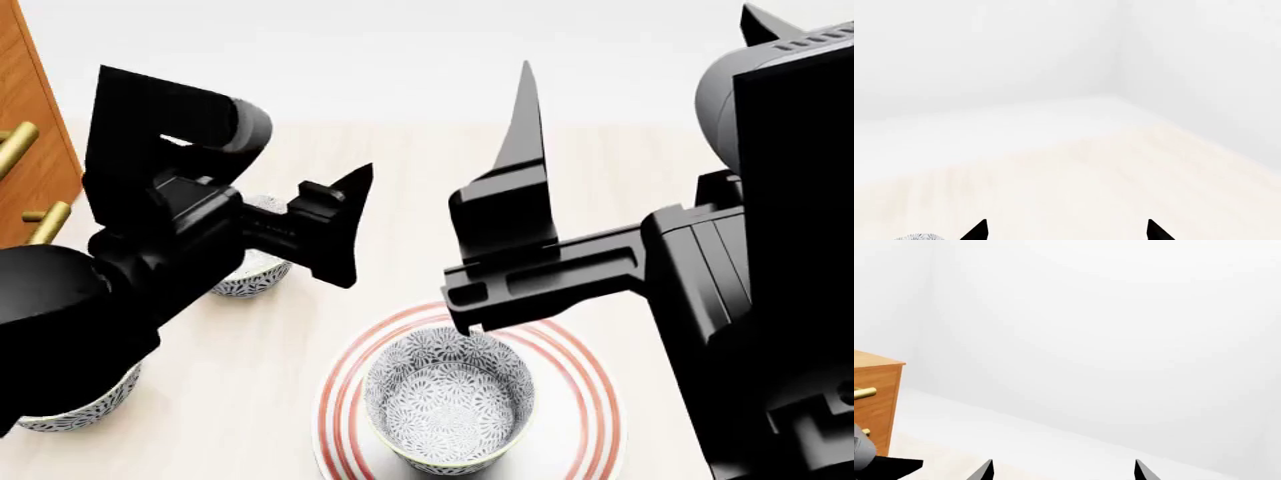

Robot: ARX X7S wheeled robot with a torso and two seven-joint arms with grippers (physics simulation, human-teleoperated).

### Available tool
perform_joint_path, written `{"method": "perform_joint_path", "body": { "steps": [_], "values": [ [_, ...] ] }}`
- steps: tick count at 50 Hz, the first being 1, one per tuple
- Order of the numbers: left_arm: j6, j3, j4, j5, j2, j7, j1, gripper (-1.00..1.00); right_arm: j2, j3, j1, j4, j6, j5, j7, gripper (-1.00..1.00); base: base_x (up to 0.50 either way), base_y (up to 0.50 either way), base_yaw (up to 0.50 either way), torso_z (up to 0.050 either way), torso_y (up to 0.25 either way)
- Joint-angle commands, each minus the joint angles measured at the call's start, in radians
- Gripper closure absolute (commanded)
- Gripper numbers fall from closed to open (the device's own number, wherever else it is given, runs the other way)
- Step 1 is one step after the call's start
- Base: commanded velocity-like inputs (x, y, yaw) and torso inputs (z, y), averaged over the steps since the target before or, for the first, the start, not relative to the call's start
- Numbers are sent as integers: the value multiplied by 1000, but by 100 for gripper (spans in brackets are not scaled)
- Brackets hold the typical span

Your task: Put the bowl at the front on the plate.

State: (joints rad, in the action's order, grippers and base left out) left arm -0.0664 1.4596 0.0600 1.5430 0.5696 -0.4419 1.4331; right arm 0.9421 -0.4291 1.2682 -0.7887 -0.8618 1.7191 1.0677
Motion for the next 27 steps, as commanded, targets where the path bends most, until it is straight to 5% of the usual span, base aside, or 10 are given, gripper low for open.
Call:
{"method": "perform_joint_path", "body": {
  "steps": [1,27],
  "values": [
    [50,-23,-246,-31,118,-91,-16,-100,4,5,-27,-9,14,-15,-6,-100,0,0,0,0,0],
    [135,-42,-612,-175,293,-241,-85,-100,11,12,-59,-27,33,-25,-4,-100,0,0,0,0,0]
  ]
}}
